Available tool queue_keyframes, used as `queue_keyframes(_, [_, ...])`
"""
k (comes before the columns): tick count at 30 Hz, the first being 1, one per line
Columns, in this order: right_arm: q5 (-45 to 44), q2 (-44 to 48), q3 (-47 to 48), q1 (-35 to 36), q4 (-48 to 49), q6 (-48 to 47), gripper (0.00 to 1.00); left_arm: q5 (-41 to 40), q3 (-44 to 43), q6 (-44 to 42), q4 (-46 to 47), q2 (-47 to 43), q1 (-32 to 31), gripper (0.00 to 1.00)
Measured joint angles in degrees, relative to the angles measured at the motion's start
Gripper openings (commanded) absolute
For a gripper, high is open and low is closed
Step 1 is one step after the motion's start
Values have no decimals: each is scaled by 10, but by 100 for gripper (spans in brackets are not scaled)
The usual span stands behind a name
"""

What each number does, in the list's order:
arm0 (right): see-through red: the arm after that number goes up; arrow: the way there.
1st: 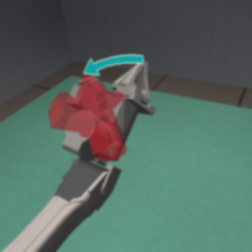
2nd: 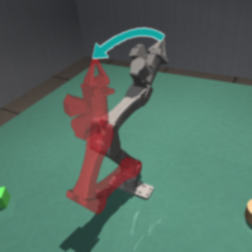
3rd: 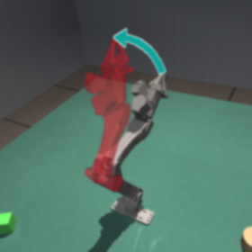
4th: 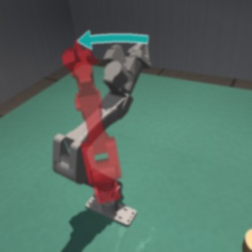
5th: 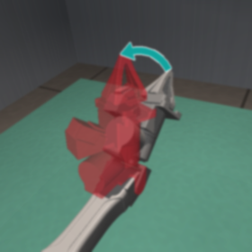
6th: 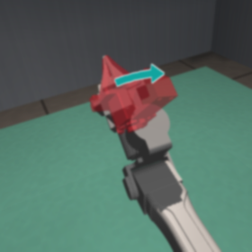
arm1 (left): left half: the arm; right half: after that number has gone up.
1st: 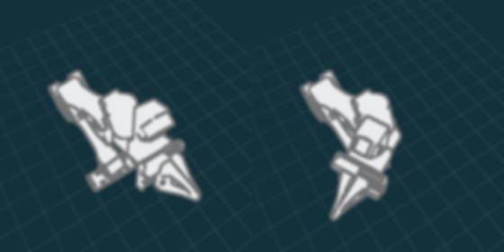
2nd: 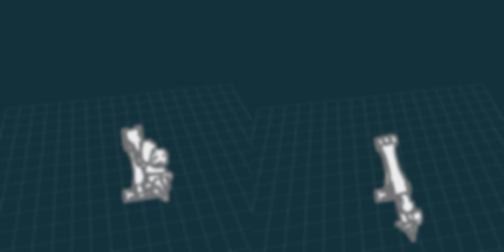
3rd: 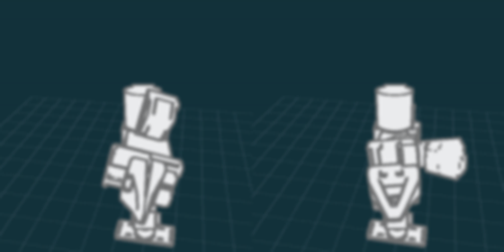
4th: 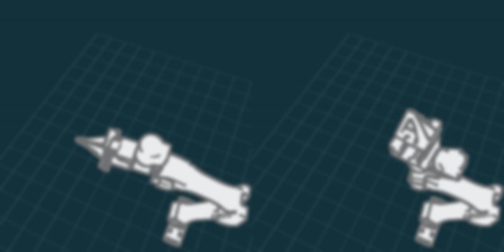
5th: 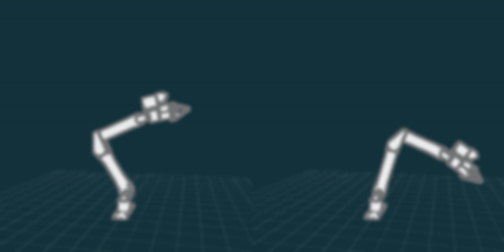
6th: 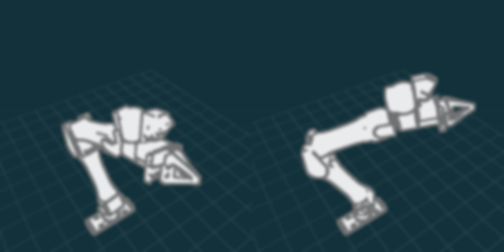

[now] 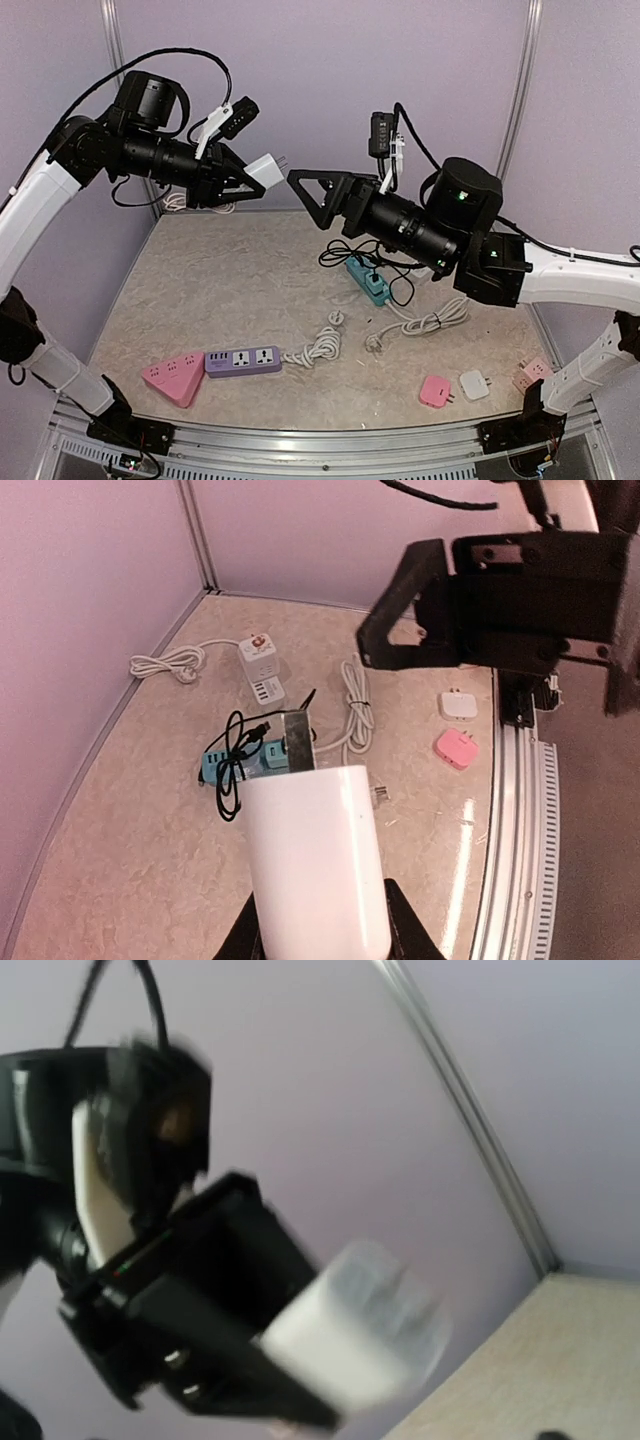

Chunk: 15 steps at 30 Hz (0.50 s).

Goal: Insert the plug
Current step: Adjust the plug.

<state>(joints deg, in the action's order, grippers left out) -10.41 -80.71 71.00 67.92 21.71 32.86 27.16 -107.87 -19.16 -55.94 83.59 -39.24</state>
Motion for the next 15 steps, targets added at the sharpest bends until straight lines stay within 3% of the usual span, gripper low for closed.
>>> queue_keyframes(2, [45, 17, -17, -15, 11, -30, 75, 16, -8, -21, -26, -1, -12, 0])
queue_keyframes(9, [170, 14, -25, -27, 24, -97, 72, 96, -46, -73, -106, -5, -50, 0])
queue_keyframes(12, [210, 5, -22, -27, 33, -110, 62, 120, -51, -83, -121, -7, -52, 0])
queue_keyframes(15, [236, -6, -21, -27, 36, -116, 60, 134, -51, -86, -132, -6, -57, 0])
